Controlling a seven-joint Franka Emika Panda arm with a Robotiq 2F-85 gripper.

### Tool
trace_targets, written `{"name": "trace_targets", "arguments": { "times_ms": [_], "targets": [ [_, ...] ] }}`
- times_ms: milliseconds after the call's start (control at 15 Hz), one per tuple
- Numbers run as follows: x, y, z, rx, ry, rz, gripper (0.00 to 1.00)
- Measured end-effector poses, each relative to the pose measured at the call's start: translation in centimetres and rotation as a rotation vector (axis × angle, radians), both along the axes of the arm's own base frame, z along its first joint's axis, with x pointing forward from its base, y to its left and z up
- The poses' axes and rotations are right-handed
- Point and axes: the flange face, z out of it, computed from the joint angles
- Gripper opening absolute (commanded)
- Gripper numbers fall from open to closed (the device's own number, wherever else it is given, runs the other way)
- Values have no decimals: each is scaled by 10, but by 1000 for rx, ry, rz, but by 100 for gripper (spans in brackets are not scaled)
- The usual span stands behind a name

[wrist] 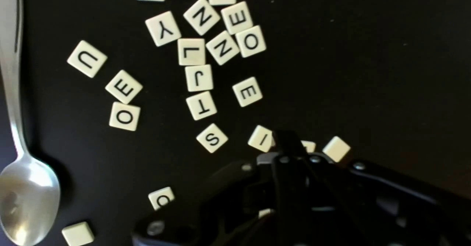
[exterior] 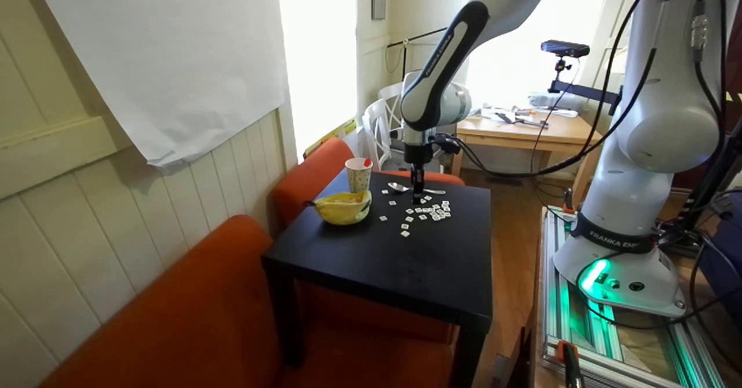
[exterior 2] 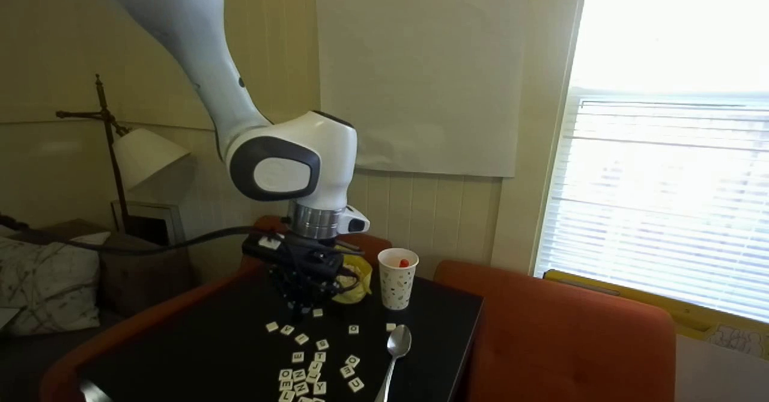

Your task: Shift a letter tile to the left

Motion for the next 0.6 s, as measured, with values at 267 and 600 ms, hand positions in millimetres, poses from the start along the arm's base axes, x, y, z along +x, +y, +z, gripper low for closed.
{"name": "trace_targets", "arguments": {
  "times_ms": [267, 600],
  "targets": [
    [1, 1, -6, -2, 3, 1, 1],
    [4, -1, -6, -7, -9, -18, 0]
  ]
}}
